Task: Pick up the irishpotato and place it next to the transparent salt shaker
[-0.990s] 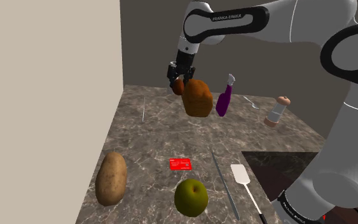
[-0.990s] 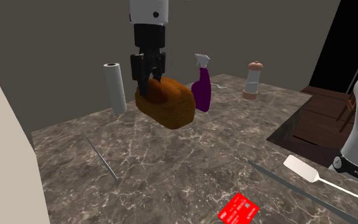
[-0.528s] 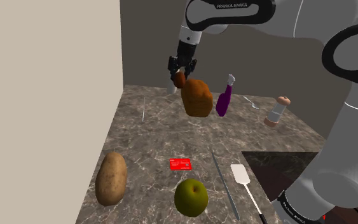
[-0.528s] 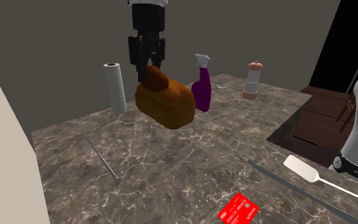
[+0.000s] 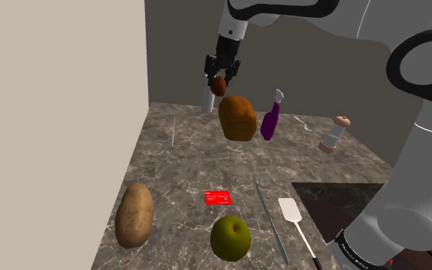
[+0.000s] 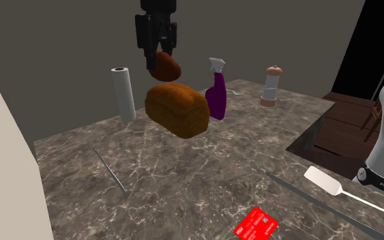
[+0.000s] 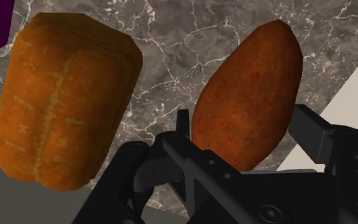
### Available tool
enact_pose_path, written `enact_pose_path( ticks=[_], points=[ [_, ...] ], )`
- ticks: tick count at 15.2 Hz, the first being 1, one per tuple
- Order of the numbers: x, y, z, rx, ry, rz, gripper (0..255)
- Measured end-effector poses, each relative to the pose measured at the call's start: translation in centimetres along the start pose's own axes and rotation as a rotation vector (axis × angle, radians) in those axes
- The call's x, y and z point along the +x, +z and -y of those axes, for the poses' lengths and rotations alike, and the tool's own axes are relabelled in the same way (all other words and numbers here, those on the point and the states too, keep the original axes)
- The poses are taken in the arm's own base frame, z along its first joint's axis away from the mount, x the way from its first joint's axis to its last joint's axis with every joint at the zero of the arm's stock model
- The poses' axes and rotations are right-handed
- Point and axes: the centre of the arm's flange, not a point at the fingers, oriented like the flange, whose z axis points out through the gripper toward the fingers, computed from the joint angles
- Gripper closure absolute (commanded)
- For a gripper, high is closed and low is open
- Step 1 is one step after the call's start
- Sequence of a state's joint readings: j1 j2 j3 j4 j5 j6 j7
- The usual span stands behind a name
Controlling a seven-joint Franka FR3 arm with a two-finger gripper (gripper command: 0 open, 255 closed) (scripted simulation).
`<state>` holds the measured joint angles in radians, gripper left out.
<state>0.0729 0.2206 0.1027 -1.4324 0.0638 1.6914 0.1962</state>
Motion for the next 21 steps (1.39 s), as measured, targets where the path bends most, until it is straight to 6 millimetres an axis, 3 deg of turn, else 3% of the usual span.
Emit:
enact_pose_path(
  ticks=[3, 5, 21],
  points=[
    [0.1, -1.5, 0.1, 0.000, 0.000, 0.000, 255],
    [-0.8, -2.0, -1.1, 0.000, 0.000, 0.000, 255],
    [-13.8, -4.1, -17.0, -0.001, 0.001, 0.000, 255]
  ],
)
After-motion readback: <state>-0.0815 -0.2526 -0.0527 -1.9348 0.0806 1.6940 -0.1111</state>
